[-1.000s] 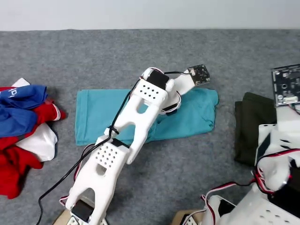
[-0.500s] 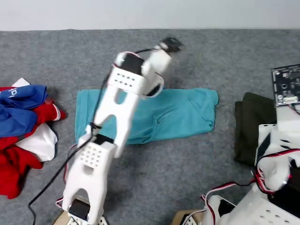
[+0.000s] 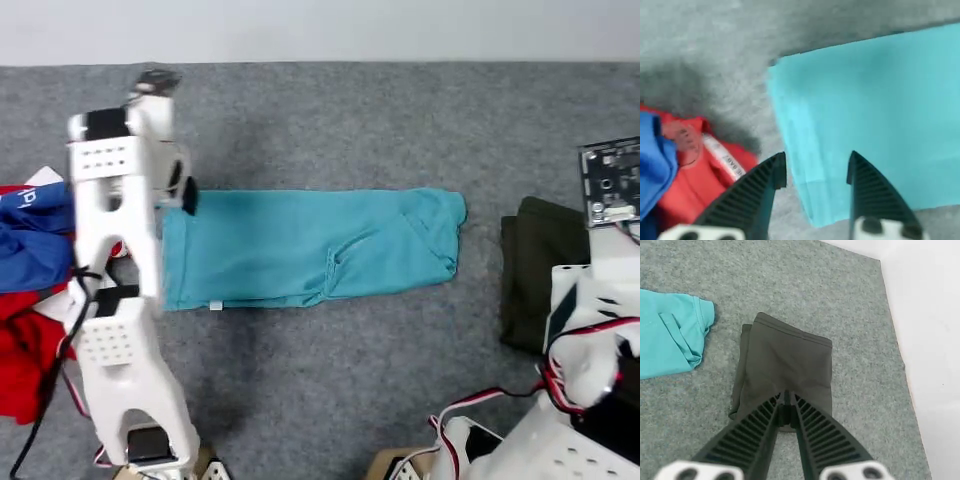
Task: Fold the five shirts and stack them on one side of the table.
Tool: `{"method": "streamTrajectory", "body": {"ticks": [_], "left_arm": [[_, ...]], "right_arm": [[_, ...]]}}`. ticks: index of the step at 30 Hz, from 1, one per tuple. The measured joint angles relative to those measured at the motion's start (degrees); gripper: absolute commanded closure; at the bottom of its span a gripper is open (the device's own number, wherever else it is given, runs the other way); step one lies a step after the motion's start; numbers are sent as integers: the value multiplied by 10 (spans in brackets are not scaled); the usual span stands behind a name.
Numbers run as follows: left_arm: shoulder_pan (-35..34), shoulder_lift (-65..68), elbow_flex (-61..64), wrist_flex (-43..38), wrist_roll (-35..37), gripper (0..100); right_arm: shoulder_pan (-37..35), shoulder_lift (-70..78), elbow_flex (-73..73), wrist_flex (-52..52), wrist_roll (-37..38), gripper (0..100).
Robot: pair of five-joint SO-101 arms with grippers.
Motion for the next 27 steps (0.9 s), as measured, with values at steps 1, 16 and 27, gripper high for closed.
{"method": "streamTrajectory", "body": {"ticks": [1, 16, 27], "left_arm": [[-7, 11, 0, 0, -4, 789], [-19, 159, -6, -14, -25, 795], [-18, 190, -38, 4, -25, 999]], "right_arm": [[0, 0, 0, 0, 0, 989], [0, 0, 0, 0, 0, 989], [0, 0, 0, 0, 0, 989]]}}
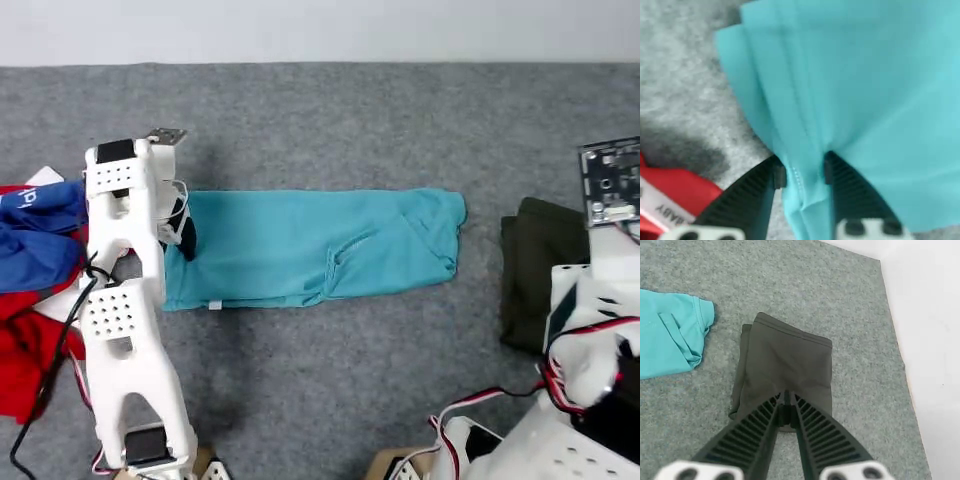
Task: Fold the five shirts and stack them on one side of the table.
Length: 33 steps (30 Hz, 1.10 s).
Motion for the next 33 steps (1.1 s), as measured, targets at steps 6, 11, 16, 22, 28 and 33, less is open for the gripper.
{"method": "streamTrajectory", "body": {"ticks": [6, 11, 16, 22, 28, 33], "left_arm": [[6, -6, 4, 1, -17, 996], [-16, -50, 32, -2, -18, 996], [-54, -87, 34, -3, -18, 996], [-24, -119, 42, -4, -19, 996], [91, -206, 90, -4, -16, 996], [201, -265, 93, -4, 27, 995]], "right_arm": [[0, -25, 0, 0, 0, 989], [0, -33, 0, 0, 13, 989], [0, -32, 0, 0, 37, 989], [0, -32, 0, 0, 40, 989], [0, -33, 0, 0, 40, 989], [0, -33, 0, 0, 40, 989]]}}
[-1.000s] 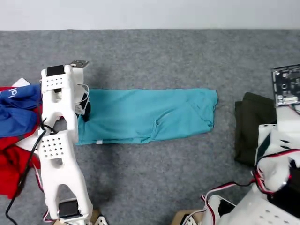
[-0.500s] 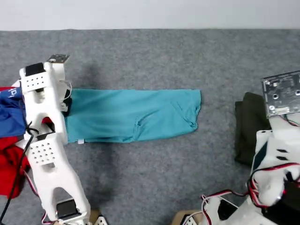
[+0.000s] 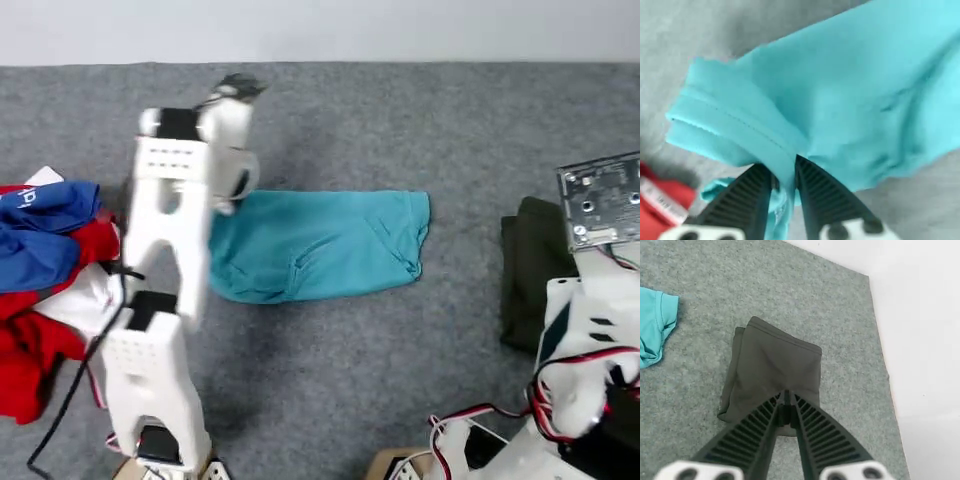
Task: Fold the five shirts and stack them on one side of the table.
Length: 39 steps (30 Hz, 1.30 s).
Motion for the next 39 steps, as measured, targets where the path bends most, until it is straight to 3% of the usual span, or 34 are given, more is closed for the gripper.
{"method": "streamTrajectory", "body": {"ticks": [8, 17, 26, 30, 39], "left_arm": [[171, -11, -8, 1, 57, 995], [266, 20, -98, -14, 83, 995], [311, 183, -278, -16, 93, 986], [325, 243, -352, -1, 93, 848], [308, 226, -382, 1, 93, 796]], "right_arm": [[0, -1, 0, 0, 0, 989], [0, 0, 23, 0, 0, 989], [1, -68, 98, 0, 0, 989], [1, -94, 127, 0, 0, 989], [1, -105, 141, 0, 0, 988]]}}
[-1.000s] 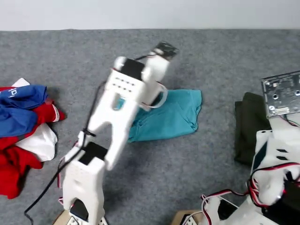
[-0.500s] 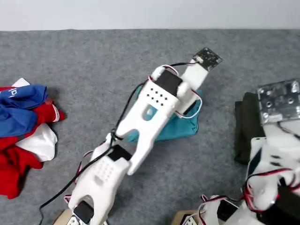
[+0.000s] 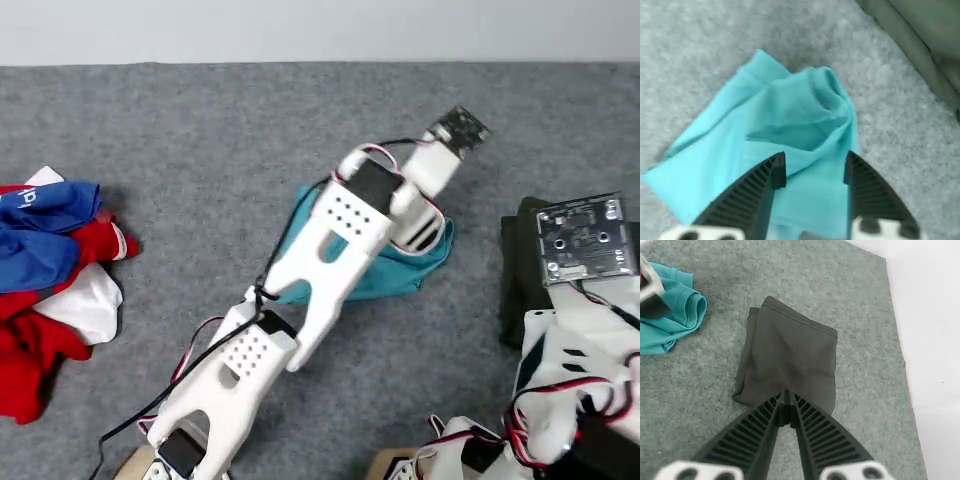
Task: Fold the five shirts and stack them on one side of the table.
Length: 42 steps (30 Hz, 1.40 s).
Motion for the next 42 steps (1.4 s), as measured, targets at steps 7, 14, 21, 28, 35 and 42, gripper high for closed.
{"method": "streamTrajectory", "body": {"ticks": [7, 14, 21, 28, 35, 42], "left_arm": [[-85, -115, 64, 1, -1, 964], [-178, -263, 223, 1, -40, 996], [-230, -419, 420, 1, -75, 996], [-324, -526, 587, 1, -95, 996], [-383, -559, 658, 1, -124, 995], [-437, -559, 662, 1, -125, 995]], "right_arm": [[0, 58, 24, -1, -15, 988], [-91, 193, 25, -11, -103, 988], [-213, 328, 25, -87, -200, 988], [-342, 437, 28, -180, -293, 986], [-396, 572, 28, -298, -307, 969], [-442, 692, 28, -404, -307, 973]]}}
